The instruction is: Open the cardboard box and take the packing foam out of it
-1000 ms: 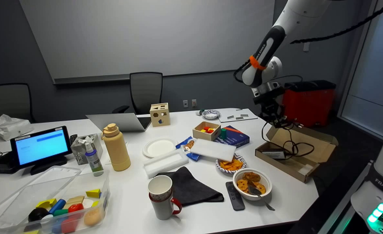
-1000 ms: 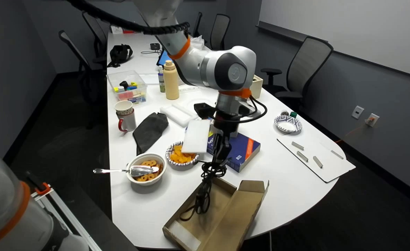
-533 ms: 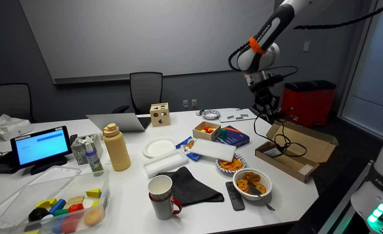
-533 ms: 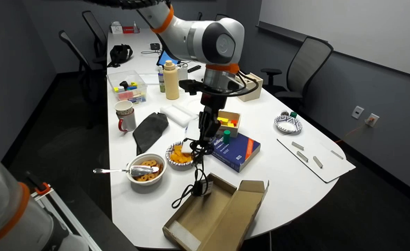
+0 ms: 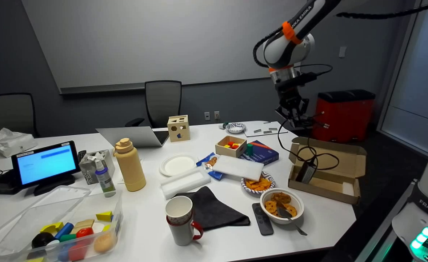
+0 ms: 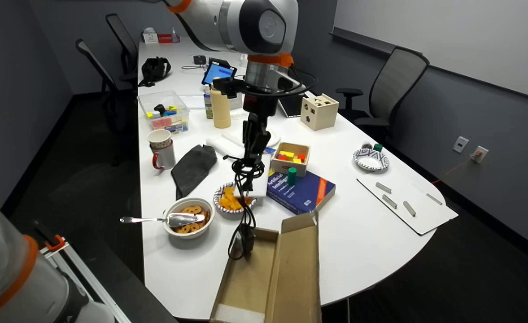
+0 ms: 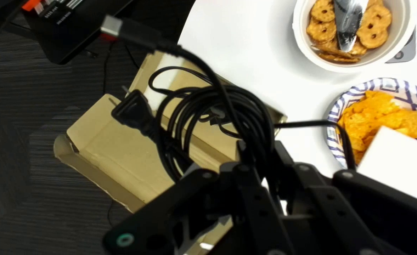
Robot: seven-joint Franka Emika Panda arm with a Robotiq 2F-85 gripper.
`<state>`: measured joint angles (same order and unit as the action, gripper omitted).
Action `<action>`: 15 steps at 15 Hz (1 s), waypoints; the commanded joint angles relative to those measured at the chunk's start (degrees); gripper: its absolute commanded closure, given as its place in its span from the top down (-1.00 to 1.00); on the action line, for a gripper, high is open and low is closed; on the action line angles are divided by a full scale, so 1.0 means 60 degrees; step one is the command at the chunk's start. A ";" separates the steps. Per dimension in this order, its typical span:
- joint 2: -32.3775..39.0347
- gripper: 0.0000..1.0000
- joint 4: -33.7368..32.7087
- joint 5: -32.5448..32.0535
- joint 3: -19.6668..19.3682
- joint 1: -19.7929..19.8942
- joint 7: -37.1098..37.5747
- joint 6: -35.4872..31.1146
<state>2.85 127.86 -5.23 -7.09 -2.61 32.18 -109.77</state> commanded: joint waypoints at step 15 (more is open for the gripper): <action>-0.1547 -0.91 -0.0257 0.1611 0.0825 0.0688 0.1976 -0.1310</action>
<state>-7.45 127.38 2.42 -3.18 0.24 41.29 -114.05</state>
